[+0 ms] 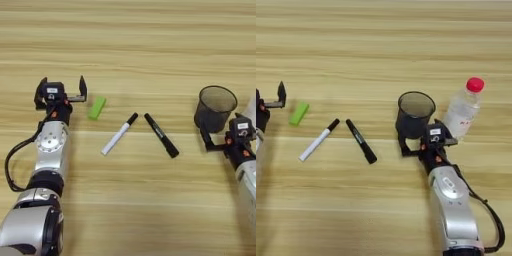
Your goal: Move the objects on the table
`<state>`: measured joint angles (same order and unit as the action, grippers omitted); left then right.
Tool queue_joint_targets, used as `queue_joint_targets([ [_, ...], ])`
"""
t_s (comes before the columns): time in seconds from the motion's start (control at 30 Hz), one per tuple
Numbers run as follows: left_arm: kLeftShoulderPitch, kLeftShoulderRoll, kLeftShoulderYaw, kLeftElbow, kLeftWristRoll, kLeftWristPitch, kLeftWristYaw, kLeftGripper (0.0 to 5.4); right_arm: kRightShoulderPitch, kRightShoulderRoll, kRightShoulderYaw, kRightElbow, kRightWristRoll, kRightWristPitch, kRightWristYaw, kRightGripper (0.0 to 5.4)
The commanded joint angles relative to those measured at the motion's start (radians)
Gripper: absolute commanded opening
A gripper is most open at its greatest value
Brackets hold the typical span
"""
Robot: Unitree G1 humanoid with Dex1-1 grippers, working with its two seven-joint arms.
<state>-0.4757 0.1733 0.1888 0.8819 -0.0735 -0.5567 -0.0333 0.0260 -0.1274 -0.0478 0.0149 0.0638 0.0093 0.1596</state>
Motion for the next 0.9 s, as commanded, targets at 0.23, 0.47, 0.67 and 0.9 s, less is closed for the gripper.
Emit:
queue_joint_targets([
  [0.23, 0.004, 0.000, -0.002, -0.003, 0.005, -0.007, 0.001, 5.40, -0.082, -0.014, -0.013, 0.096, 0.014, -0.012, 0.020, 5.37],
  [0.47, 0.007, 0.001, 0.000, -0.008, 0.003, -0.006, 0.000, 5.40, -0.134, -0.015, -0.019, 0.171, 0.012, -0.027, 0.030, 5.37],
  [0.67, 0.009, 0.004, 0.001, -0.008, 0.003, -0.006, -0.001, 5.40, -0.169, -0.005, -0.026, 0.234, 0.020, -0.051, 0.031, 5.37],
  [0.9, 0.010, 0.008, 0.004, -0.009, 0.000, -0.005, -0.005, 5.40, -0.208, 0.003, -0.033, 0.309, 0.030, -0.097, 0.035, 5.37],
])
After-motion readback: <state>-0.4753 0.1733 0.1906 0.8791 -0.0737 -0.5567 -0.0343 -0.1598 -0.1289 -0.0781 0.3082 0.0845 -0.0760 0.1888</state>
